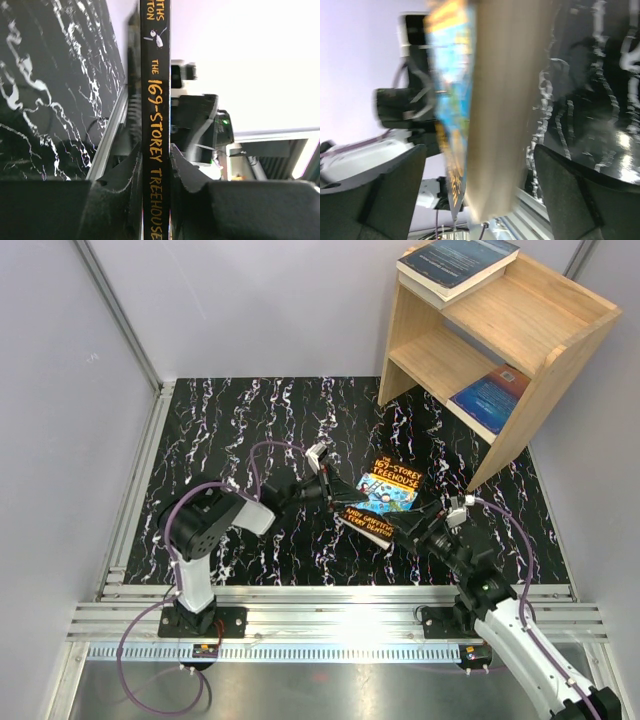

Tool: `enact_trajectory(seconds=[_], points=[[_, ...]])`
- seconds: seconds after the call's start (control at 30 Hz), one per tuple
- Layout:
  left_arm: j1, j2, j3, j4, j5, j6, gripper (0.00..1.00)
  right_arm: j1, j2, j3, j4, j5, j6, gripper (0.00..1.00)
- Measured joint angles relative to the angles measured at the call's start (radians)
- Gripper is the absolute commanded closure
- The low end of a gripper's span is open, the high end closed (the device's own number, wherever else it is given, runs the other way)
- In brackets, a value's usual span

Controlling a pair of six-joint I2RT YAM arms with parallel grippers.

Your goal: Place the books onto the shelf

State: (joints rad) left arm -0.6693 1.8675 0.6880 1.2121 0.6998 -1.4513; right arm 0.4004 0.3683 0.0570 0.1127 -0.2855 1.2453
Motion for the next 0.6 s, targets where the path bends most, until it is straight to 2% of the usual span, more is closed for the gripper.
enact_trajectory(seconds=[0.1,0.3,0.43,0.6], points=[[0.000,0.035,0.000,0.013,-0.007,-0.041,1.00,0.000,-0.034,0.000,0.026,-0.018,0.022,0.33],[0.001,0.045,-0.001,0.027,-0.022,-0.060,1.00,0.000,-0.084,0.000,0.024,-0.032,0.057,0.54],[-0.003,0.034,-0.001,0.029,-0.039,-0.043,1.00,0.000,-0.122,0.000,-0.006,-0.036,0.065,0.61],[-0.010,-0.012,-0.001,-0.005,-0.063,-0.005,1.00,0.000,-0.171,0.001,-0.051,-0.039,0.074,0.64]])
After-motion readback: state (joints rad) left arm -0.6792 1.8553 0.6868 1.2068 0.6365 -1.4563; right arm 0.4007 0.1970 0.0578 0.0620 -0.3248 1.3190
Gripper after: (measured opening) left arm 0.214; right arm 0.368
